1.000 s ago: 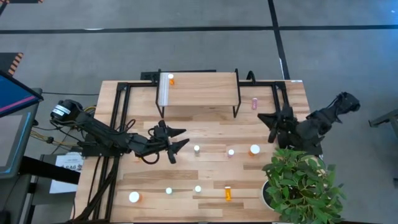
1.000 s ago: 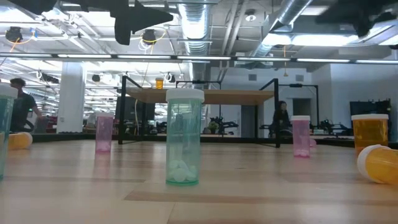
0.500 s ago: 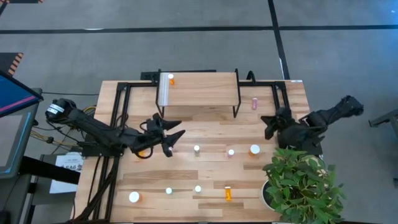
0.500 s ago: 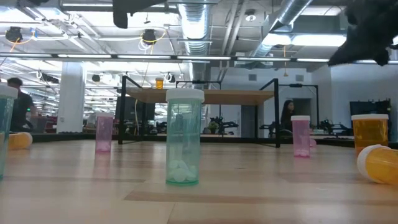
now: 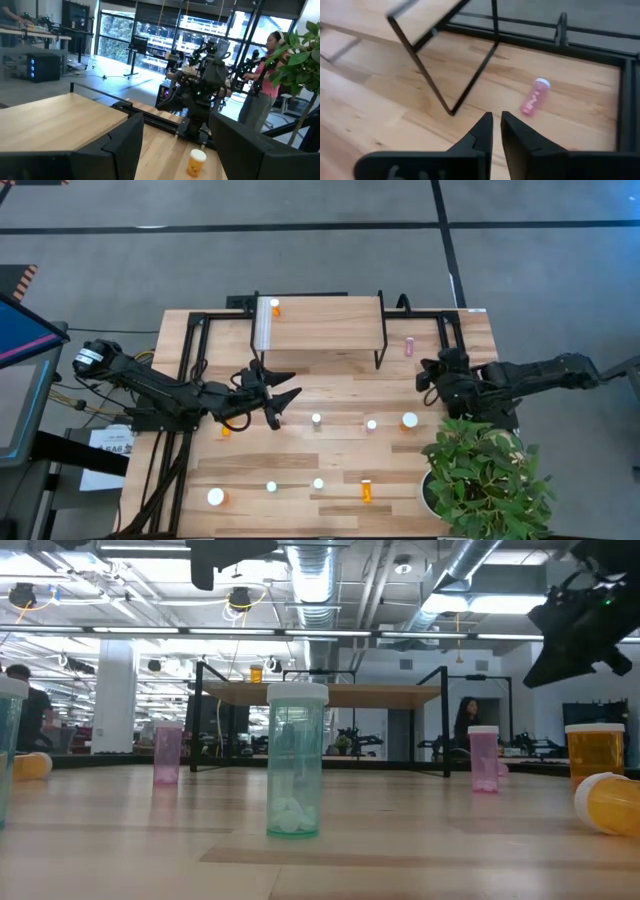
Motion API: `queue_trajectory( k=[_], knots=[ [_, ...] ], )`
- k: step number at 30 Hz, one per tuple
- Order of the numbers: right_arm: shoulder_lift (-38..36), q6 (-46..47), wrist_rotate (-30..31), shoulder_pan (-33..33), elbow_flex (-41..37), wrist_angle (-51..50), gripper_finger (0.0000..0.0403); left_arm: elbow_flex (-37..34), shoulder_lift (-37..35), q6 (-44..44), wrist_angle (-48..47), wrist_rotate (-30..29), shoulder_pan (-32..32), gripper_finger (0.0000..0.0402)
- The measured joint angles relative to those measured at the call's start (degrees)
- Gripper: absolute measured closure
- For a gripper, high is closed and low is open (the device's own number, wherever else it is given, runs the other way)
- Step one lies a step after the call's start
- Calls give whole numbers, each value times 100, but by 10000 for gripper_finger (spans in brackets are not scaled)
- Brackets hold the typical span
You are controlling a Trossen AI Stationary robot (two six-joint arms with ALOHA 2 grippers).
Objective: Pick and place medicine bottles onto shelf by color
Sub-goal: Put the top pink pill bottle on the shelf
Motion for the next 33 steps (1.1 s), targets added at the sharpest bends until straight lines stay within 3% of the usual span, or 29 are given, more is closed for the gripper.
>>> queue_trajectory(
  k=[10,15,28,33],
  knots=[
    [713,-376,-579,-1003,-7,386,234,0,0,-13,-26,4,0,186],
    [1242,-1005,-1243,-1669,-7,945,197,0,0,-15,-26,6,0,186],
    [2491,-2616,-3015,-4124,-7,2526,187,4,0,-103,-237,24,0,186],
    [2971,-2735,-3042,-4562,-7,2936,186,4,0,-105,-267,156,0,186]
  ],
)
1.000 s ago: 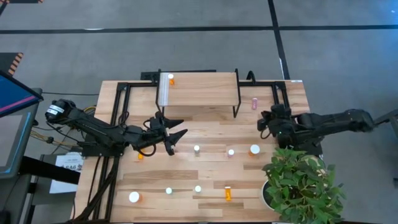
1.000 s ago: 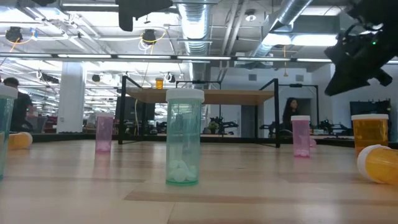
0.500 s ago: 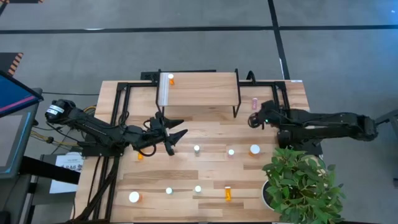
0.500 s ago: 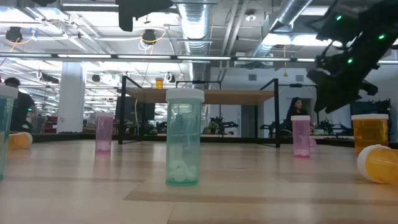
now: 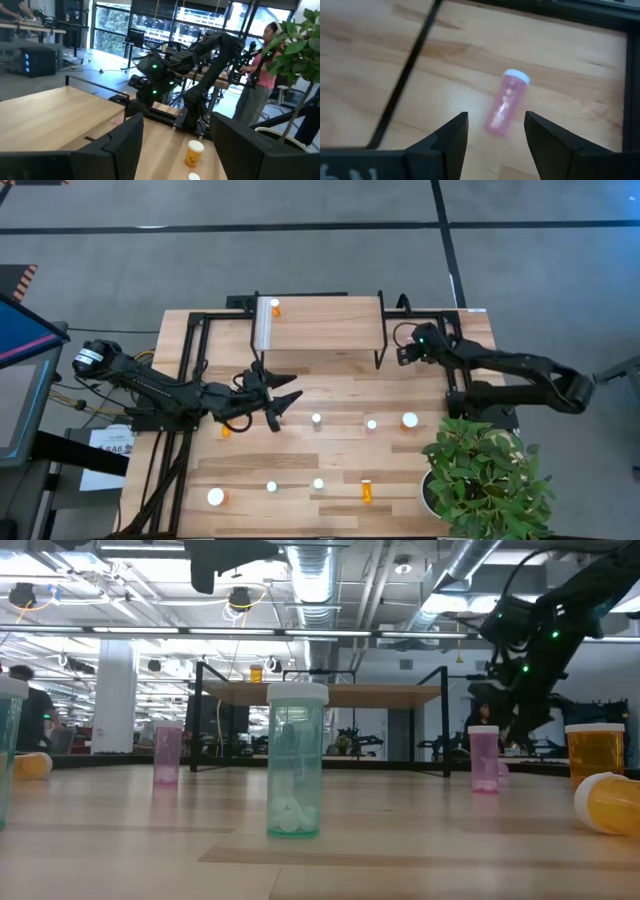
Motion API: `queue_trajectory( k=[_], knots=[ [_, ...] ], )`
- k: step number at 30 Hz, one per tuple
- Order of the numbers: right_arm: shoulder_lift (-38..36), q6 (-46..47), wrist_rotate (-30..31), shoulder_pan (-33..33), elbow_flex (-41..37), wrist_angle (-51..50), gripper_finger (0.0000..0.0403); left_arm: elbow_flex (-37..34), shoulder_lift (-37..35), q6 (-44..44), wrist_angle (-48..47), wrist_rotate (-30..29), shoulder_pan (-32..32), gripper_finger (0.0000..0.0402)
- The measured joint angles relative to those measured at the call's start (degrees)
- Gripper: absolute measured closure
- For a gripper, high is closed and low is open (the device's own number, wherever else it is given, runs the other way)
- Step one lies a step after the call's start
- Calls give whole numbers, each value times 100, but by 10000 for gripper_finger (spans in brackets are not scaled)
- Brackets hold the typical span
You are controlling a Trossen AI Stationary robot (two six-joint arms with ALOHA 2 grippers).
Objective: Pick and place medicine bottles onto shelf by color
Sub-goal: Put the top pink pill bottle on the shelf
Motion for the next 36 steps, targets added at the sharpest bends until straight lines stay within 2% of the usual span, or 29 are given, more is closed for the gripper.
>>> queue_trajectory(
  k=[16,23,32,36],
  knots=[
    [1758,5,114,-282,11,861,202,0,0,-162,-113,75,0,186],
    [1821,9,292,-177,11,932,226,0,0,-166,-146,98,0,186],
    [1777,56,212,-177,11,781,295,0,0,-176,-175,98,-2,186],
    [1527,87,174,-90,-3,352,298,0,0,-259,-256,100,-4,186]
  ],
)
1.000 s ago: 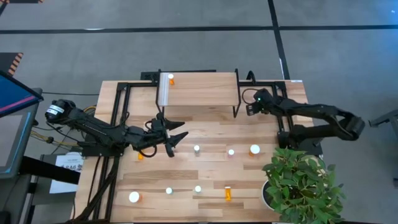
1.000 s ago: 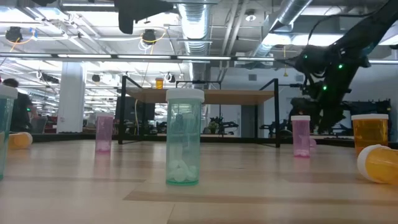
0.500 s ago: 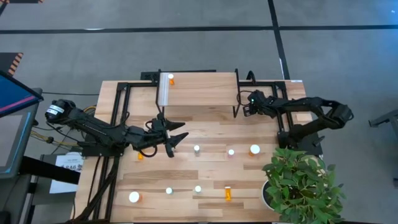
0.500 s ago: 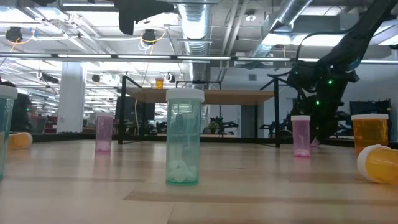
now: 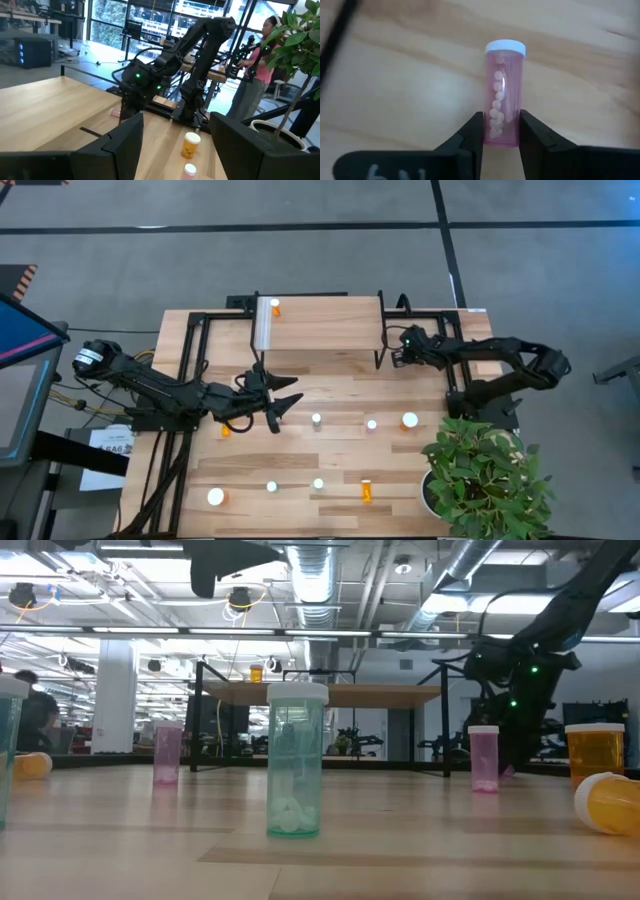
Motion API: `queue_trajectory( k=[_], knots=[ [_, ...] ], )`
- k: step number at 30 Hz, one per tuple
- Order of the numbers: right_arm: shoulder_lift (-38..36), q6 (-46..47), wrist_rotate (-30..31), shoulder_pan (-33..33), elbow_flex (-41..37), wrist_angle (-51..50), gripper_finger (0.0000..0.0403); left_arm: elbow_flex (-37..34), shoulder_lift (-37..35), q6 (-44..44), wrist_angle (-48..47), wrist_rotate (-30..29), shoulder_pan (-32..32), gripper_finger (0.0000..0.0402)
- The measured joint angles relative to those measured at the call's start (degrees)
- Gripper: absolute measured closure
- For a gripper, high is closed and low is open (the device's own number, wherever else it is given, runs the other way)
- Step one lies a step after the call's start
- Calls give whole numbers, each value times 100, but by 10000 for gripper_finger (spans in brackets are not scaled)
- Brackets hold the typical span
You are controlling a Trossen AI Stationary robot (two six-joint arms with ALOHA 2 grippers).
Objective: Pick and place medicine bottles onto shelf by color
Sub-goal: Put the top pink pill bottle on the shelf
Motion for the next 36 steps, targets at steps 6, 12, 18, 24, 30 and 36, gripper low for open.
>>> queue_trajectory(
  k=[6,12,18,24,30,36],
  knots=[
    [-862,222,0,209,-10,-859,284,0,0,-51,-29,139,0,186],
    [-2075,516,0,623,-10,-1419,289,0,0,-182,-64,159,-4,186],
    [-3372,868,2,1236,-5,-1812,289,0,0,-247,-148,244,-4,186],
    [-4531,989,0,2160,-3,-1812,290,0,-1,-211,-64,524,-4,186],
    [-5195,990,3,3390,0,-1163,290,0,0,-248,-58,539,13,186],
    [-5288,715,187,4546,1,-91,290,0,0,-405,-60,535,46,186]
  ],
)
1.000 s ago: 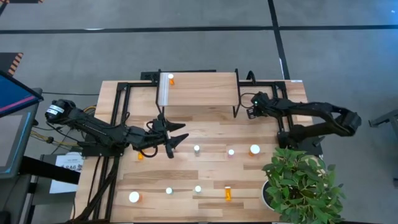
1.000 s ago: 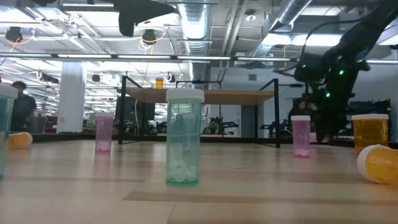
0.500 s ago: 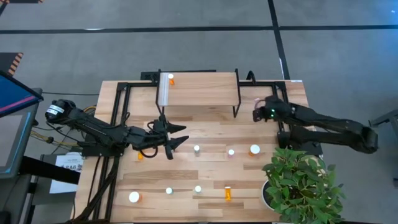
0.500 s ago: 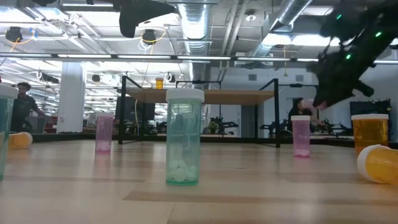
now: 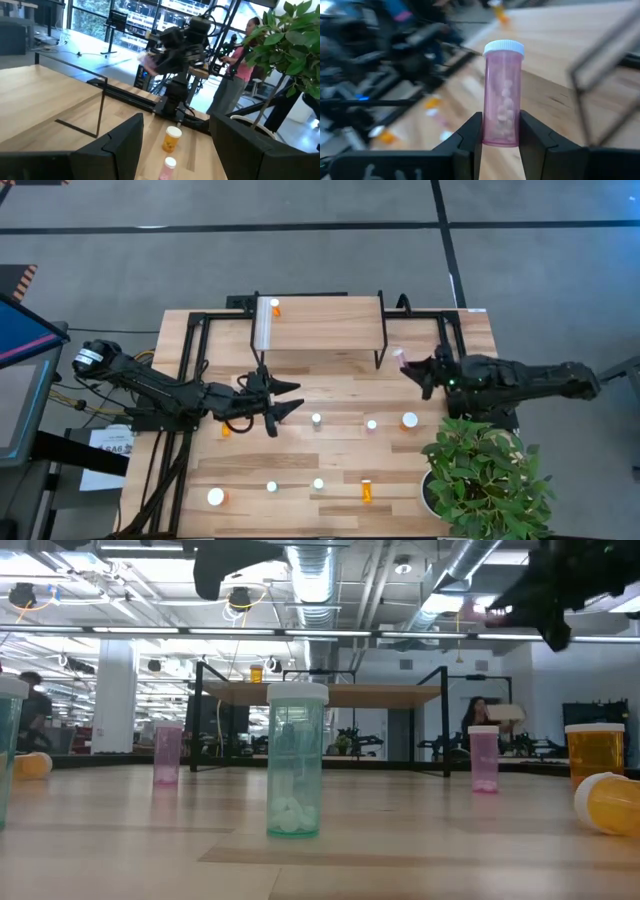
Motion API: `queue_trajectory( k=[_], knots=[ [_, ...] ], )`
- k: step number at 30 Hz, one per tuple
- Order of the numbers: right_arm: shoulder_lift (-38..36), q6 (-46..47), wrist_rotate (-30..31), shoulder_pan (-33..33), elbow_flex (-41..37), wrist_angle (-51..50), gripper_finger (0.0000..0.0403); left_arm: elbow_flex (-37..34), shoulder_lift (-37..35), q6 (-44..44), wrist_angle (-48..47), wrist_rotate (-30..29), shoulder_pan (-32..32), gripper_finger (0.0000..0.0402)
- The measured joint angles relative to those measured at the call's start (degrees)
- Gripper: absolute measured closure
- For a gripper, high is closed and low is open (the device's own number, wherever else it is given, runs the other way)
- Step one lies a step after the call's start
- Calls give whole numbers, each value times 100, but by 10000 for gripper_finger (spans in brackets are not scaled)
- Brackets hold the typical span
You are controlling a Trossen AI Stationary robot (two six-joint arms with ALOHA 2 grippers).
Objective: Pick and place medicine bottles onto shelf by color
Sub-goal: Put the top pink pill bottle on the shelf
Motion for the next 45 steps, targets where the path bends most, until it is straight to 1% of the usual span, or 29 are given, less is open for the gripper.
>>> queue_trajectory(
  k=[3,6,10,14,20,23,26,30,32,35,39,43,45],
  knots=[
    [102,-188,212,510,2,483,290,0,0,-49,1,-2,0,186],
    [439,-390,457,951,4,915,290,0,0,-133,17,-2,0,186],
    [997,-769,705,1449,2,1729,290,0,0,-143,150,16,0,186],
    [1609,-1281,732,1819,2,2650,290,0,-1,-142,284,178,2,186],
    [2471,-1983,731,2113,4,3846,290,0,12,-191,339,208,2,186],
    [2853,-2176,731,2122,4,4269,290,-1,185,-101,854,235,3,186],
    [3190,-2209,731,2111,4,4604,290,-2,485,105,1497,501,32,186],
    [3534,-2313,731,2097,2,5037,290,18,916,152,2201,799,170,186],
    [3668,-2364,727,2097,2,5212,290,137,1137,125,2253,934,250,186],
    [3817,-2474,725,2112,42,5415,290,517,1530,97,2187,1333,357,186],
    [3964,-2507,707,2118,143,5422,290,1230,2075,73,1712,1901,471,183],
    [4052,-2586,698,2165,192,5404,290,1924,2461,133,1134,1982,542,164],
    [4050,-2603,691,2207,198,5419,290,2146,2570,203,894,1977,578,152]
  ],
)
